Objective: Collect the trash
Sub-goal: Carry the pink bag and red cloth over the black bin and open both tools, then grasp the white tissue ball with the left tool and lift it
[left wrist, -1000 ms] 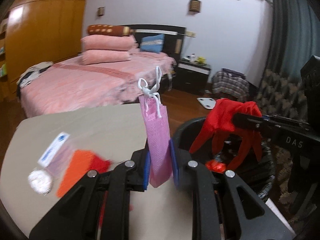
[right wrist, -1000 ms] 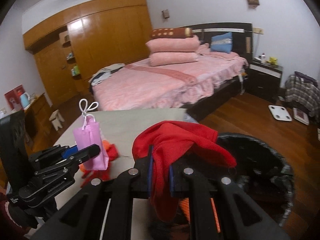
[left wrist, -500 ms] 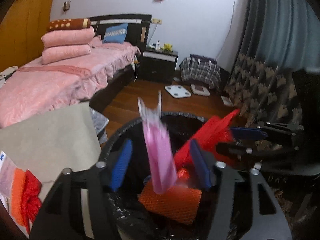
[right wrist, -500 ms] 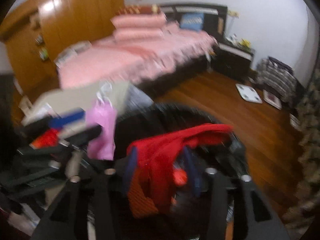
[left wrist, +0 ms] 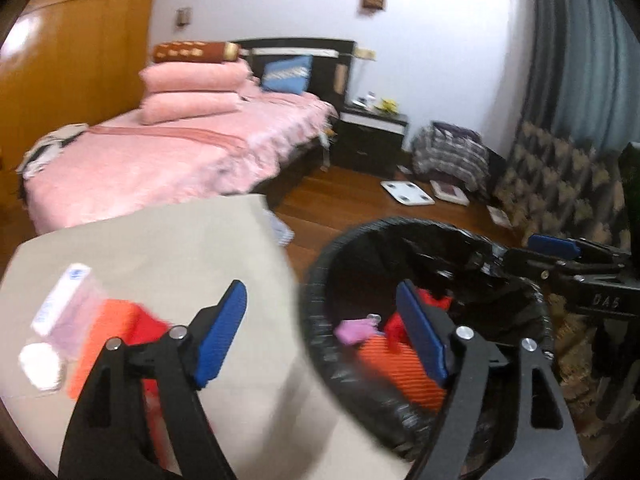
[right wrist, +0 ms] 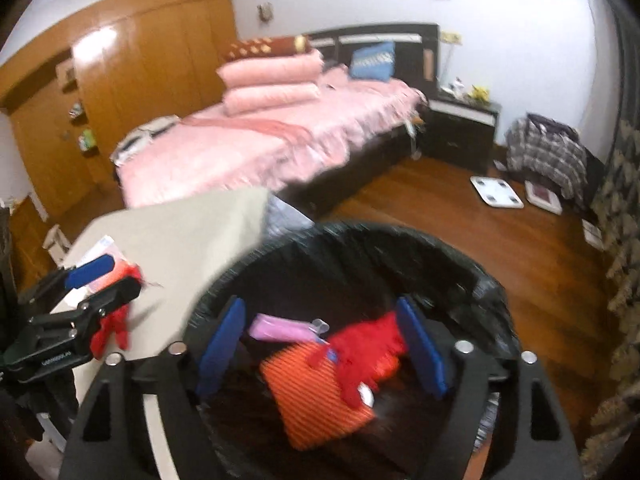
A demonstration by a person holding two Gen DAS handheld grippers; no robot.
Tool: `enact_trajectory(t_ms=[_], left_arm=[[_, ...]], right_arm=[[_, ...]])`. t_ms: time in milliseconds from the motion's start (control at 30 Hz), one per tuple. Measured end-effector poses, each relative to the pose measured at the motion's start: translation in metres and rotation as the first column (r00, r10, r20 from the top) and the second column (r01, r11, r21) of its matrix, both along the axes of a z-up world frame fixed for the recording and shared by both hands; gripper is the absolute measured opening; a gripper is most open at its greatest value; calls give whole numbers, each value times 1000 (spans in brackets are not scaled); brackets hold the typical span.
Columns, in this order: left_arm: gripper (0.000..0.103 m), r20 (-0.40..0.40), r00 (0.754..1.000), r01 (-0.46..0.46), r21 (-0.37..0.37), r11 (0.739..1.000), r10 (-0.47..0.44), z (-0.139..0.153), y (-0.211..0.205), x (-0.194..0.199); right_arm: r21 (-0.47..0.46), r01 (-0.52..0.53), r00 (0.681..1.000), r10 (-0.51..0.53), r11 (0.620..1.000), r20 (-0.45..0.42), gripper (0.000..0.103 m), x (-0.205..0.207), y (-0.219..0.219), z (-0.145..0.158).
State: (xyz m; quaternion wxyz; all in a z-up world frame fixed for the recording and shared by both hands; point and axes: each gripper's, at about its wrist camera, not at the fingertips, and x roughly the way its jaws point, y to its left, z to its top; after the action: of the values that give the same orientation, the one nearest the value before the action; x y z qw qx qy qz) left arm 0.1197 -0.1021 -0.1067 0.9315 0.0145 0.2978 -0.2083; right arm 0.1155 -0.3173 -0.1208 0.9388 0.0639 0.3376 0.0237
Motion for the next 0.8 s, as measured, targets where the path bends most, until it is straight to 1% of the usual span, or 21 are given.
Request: enact_trajectory(t_ms=[67,200,300,467,600,667,800], left_arm=[[79,19,998,-55,3,998,55,6,25,-4],[79,39,988,-153,20,988,152,11,75,-11],[79,33,972,-234,31,972,233,9,113,-14],[79,17,934,-357,63,932,356,-1,172,-16],[79,-14,905,-422,83,903,425,-15,209,-13],[79,-34,893,-444,89,892,448,-23,224,-10],[79,-77,873,-476,90,875,482,-36,246,2]], right_arm=[[2,-30,999,30,1000,32,85,4,19,6],[16,-109,992,108,994,62,89,14,62,10],[23,-158,986,156,987,65,90,20,92,8],[26,-237,970,235,971,67,91,33,151,-7],[46,-256,966,254,965,48,91,44,184,-21],[33,-257,966,256,966,36,91,50,202,-29],[8,-259,966,259,966,24,91,61,224,-40]])
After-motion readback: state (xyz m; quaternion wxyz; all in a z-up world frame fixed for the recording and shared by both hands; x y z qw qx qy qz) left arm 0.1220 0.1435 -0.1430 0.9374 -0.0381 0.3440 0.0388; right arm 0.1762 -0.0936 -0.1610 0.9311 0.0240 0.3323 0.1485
